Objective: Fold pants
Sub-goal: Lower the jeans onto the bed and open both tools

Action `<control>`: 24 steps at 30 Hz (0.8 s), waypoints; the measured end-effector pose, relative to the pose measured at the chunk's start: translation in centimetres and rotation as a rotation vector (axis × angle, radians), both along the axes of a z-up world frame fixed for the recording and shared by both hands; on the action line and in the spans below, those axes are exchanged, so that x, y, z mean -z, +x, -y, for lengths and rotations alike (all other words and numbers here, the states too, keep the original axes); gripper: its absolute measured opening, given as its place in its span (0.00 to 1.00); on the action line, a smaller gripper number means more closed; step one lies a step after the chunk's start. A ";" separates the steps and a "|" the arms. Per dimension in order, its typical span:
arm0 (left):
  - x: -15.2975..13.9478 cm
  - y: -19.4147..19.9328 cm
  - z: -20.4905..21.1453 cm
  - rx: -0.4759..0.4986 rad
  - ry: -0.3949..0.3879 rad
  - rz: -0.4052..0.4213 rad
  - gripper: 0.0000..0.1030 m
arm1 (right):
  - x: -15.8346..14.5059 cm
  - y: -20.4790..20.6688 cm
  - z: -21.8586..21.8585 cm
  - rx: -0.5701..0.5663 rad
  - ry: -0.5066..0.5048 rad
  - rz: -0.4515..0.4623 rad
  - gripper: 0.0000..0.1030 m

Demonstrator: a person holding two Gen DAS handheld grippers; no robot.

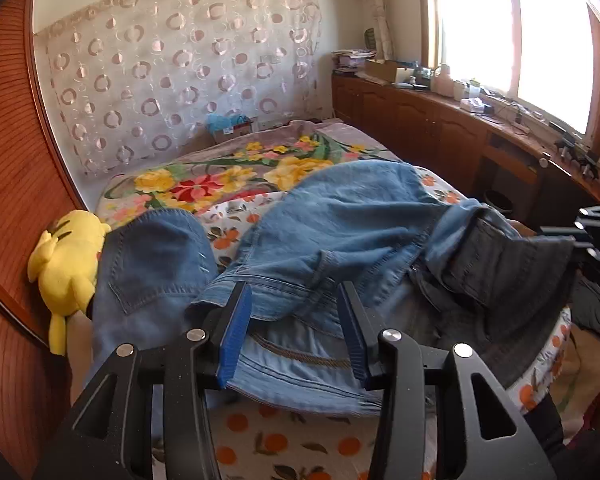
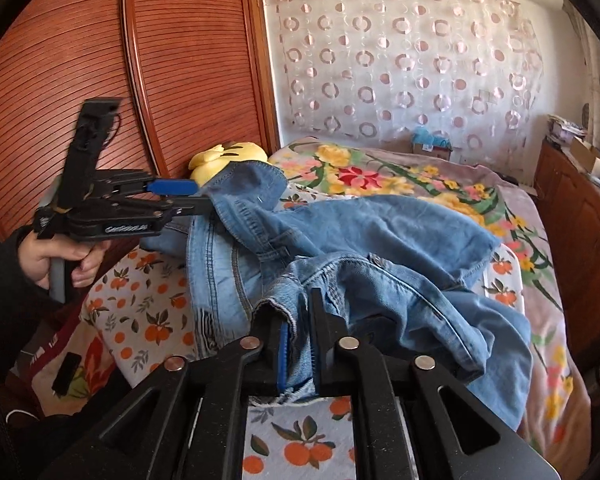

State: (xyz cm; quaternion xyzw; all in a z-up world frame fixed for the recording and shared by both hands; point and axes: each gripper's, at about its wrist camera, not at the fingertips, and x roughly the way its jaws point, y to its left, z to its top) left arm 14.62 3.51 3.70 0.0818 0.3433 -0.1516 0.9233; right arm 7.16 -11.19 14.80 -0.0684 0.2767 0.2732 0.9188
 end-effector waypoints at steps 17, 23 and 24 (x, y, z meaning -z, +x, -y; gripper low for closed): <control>3.9 -5.9 1.8 0.034 -0.017 0.003 0.44 | -2.1 -3.8 2.1 0.029 -0.098 -0.057 0.36; 5.7 -6.1 0.1 -0.019 -0.042 -0.032 0.44 | -2.5 -6.1 2.5 0.019 -0.149 -0.087 0.44; 5.9 -6.1 -0.4 -0.023 -0.050 -0.036 0.44 | -2.6 -6.5 2.4 0.012 -0.157 -0.094 0.47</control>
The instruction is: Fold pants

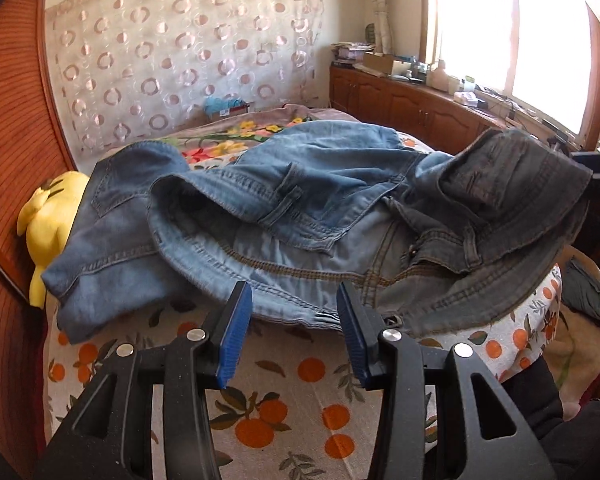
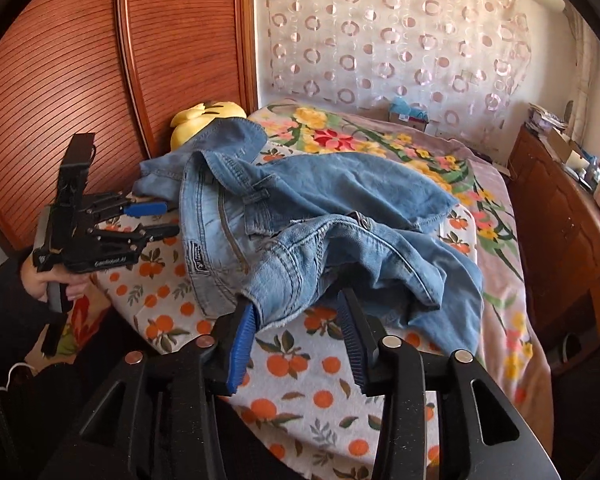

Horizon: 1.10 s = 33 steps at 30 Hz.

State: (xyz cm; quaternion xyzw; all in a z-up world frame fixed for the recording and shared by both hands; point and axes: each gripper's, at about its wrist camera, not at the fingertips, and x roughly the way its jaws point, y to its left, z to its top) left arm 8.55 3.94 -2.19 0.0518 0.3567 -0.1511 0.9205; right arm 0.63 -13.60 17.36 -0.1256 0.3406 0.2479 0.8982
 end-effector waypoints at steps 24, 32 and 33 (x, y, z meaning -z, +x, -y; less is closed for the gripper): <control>3.1 1.8 -3.0 -0.104 -0.053 -0.035 0.74 | 4.5 3.4 2.3 0.125 0.067 0.043 0.51; 4.2 3.3 -3.1 -0.089 -0.114 -0.110 0.52 | 8.4 5.0 1.8 0.157 0.051 0.014 0.51; 4.3 3.5 -3.1 -0.086 -0.121 -0.116 0.52 | 8.6 5.1 2.1 0.159 0.053 0.013 0.51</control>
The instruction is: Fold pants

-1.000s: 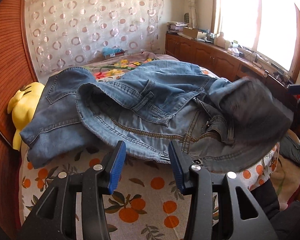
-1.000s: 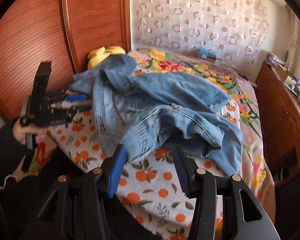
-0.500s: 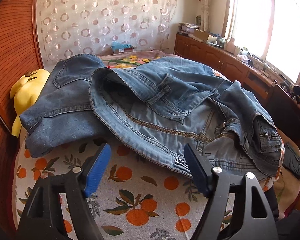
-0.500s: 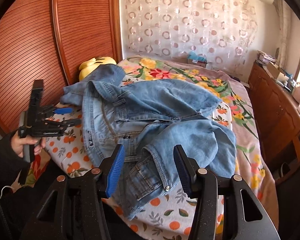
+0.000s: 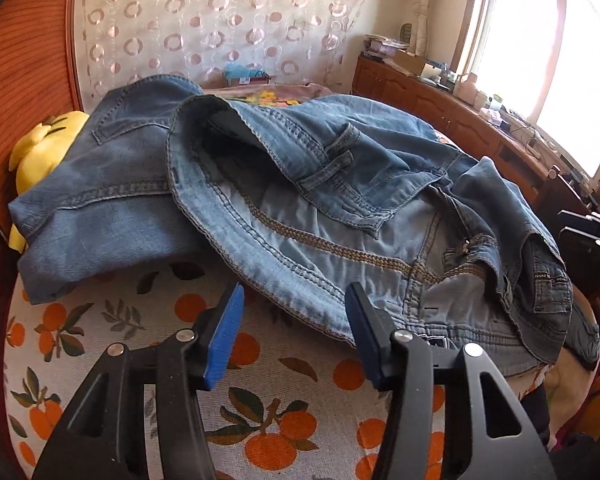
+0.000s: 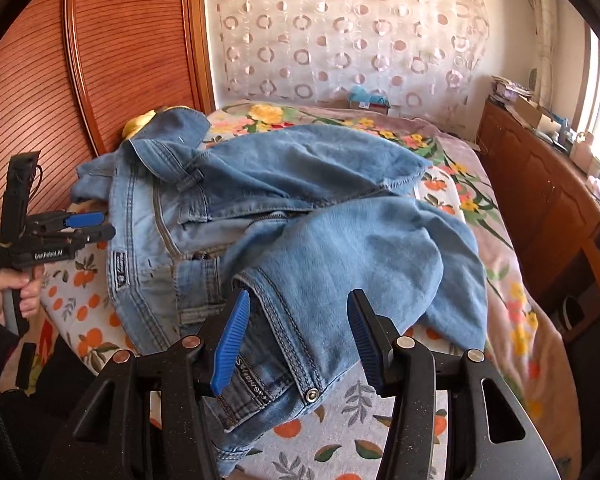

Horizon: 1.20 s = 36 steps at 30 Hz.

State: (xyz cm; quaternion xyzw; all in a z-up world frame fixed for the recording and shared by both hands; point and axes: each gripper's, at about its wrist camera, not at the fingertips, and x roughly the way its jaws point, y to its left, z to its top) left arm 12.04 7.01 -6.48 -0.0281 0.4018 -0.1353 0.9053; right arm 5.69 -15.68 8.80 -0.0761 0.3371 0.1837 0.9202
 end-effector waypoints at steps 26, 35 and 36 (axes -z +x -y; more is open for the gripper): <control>0.3 0.7 1.8 0.041 0.017 -0.018 0.04 | 5.5 -2.3 2.2 -0.074 0.172 -0.193 0.26; -10.9 2.7 4.0 0.080 0.050 0.172 0.03 | -1.8 -2.9 0.7 -0.178 0.155 -0.022 0.11; -12.5 3.3 4.2 0.084 0.053 0.192 0.03 | -2.9 -3.0 0.5 -0.187 0.155 0.001 0.11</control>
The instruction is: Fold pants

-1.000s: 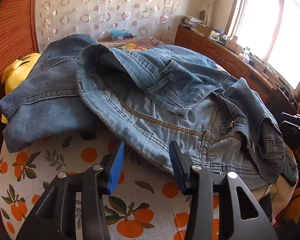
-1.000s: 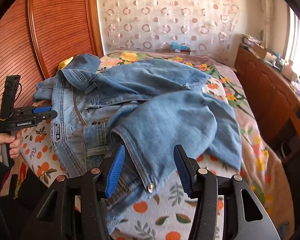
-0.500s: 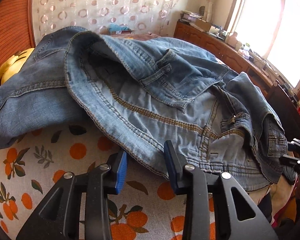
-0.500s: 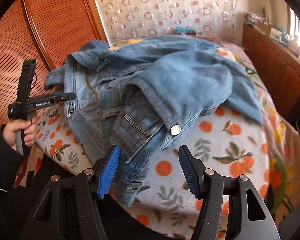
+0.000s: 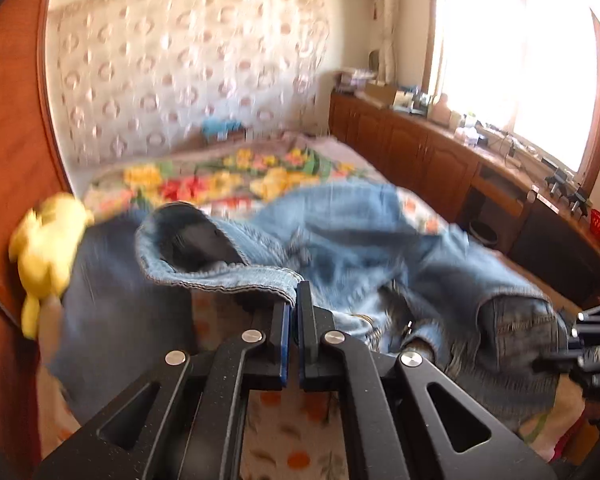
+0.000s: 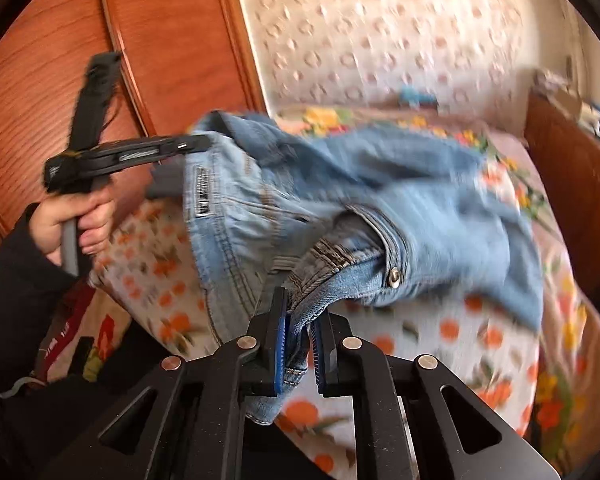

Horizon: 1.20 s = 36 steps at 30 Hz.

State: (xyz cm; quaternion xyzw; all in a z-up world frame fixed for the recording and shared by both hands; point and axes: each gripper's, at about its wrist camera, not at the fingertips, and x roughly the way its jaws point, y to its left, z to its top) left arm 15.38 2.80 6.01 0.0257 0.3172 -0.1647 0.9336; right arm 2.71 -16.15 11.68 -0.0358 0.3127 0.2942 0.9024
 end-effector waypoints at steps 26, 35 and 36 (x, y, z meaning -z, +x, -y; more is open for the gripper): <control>2.5 2.8 -5.6 -0.087 0.091 -0.050 0.03 | 5.0 5.1 -7.1 -0.192 0.055 -0.101 0.11; 4.6 -0.9 -5.4 -0.040 0.087 -0.073 0.28 | 5.6 5.4 -5.1 -0.160 -0.007 -0.076 0.28; 4.7 -1.3 -5.6 -0.035 0.078 -0.068 0.35 | 5.8 5.3 -4.4 -0.153 -0.016 -0.069 0.29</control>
